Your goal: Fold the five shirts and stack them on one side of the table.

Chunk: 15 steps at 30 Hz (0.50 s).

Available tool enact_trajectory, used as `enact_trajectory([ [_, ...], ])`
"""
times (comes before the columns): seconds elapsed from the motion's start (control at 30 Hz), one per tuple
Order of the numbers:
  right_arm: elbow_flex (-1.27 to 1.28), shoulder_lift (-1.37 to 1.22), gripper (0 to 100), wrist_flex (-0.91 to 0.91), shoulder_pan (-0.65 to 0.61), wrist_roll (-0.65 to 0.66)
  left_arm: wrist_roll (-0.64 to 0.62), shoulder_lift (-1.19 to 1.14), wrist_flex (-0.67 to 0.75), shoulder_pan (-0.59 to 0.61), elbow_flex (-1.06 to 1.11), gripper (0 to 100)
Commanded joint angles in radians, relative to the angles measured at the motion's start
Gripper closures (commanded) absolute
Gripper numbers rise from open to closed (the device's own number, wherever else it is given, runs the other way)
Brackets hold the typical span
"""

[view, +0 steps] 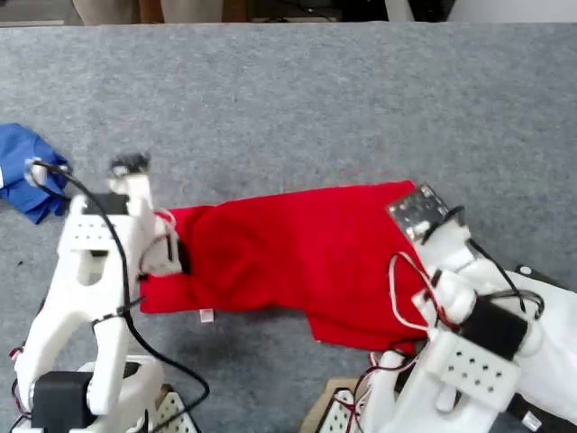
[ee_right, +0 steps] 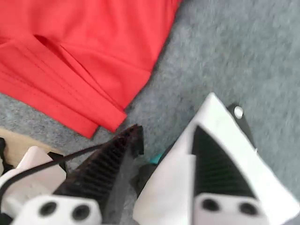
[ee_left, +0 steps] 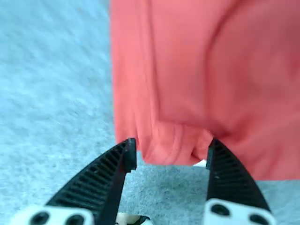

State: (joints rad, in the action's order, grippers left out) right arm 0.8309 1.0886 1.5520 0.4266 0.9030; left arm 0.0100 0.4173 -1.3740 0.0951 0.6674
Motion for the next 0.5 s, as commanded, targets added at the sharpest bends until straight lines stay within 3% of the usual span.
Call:
enact_trajectory([
  [0.0, -0.110, -0.154, 98.2, -0.064, -0.065, -0.095, -0.029, 0.018, 0.008, 0.049, -0.187, 79],
  [0.13, -0.259, -0.441, 99.4, -0.158, -0.154, -0.210, -0.143, 0.015, 0.190, 0.034, -0.213, 92],
  [0.27, -0.437, -0.722, 99.3, -0.213, -0.245, -0.290, -0.157, -0.028, 0.385, -0.021, -0.140, 97],
  [0.47, -0.622, -1.017, 99.3, -0.226, -0.361, -0.359, -0.157, -0.236, 0.456, -0.094, -0.135, 98],
])
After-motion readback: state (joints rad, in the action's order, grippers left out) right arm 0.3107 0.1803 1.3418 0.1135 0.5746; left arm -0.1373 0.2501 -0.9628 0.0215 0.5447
